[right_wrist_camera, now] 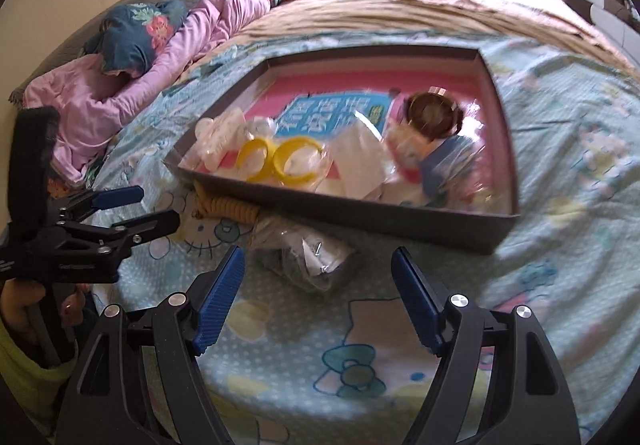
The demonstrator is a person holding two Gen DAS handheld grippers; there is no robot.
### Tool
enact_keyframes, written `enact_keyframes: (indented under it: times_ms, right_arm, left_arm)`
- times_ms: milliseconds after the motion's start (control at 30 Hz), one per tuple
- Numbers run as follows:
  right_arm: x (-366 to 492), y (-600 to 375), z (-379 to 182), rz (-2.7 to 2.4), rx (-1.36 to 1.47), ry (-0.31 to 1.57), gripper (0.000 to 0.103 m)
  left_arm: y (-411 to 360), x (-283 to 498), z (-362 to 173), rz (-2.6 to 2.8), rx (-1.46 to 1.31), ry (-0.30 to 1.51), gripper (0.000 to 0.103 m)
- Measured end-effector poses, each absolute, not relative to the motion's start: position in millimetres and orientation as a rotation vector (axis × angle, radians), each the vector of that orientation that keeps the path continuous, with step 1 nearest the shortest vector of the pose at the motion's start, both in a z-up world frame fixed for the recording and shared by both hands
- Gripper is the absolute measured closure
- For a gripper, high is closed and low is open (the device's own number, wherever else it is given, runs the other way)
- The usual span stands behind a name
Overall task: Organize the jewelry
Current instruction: 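Move the right tool to the clear bag of dark hair ties beside the tray, then grasp the dark hair tie bag with the right tool while the left grasps the orange coil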
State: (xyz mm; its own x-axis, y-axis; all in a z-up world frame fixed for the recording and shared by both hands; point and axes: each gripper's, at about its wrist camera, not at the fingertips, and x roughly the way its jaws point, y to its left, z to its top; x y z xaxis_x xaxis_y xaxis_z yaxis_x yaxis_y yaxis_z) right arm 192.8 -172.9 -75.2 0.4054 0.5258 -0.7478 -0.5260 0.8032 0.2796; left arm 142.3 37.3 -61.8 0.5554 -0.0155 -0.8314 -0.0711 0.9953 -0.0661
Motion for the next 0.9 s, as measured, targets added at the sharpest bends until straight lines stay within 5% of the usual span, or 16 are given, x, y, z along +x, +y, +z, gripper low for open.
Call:
enact_keyframes:
  times_ms: [133,333,400,533,900]
  right_arm:
    - [203.3,-169.3,-88.5,0.675,0.033,0.982,0.032]
    - [208.8,-172.1,-91.3,0.725,0.085,0.981,0.062]
    - [207.2,-177.0,-88.7,0.735,0.094,0.978,0.063]
    - [199.5,-189.3,-82.1,0.71,0.088,0.948,0.064]
    - [185.2,-215.6,-65.5,0.652,0.09,0.891,0.064]
  left_arm:
    - [35.3,145.8,-67.3,0.02,-0.099,0.994,0.01]
    - [40.6,158.5,-75.9,0.004,-0.155,1.01,0.012]
    - [43.4,162.5,-78.3,0.003,-0.18,1.013,0.029]
    - [47.2,169.1,-83.1,-0.005,-0.23,1.022,0.039]
    - [32.7,173.5,-79.5,-0.087,-0.254,0.993,0.085]
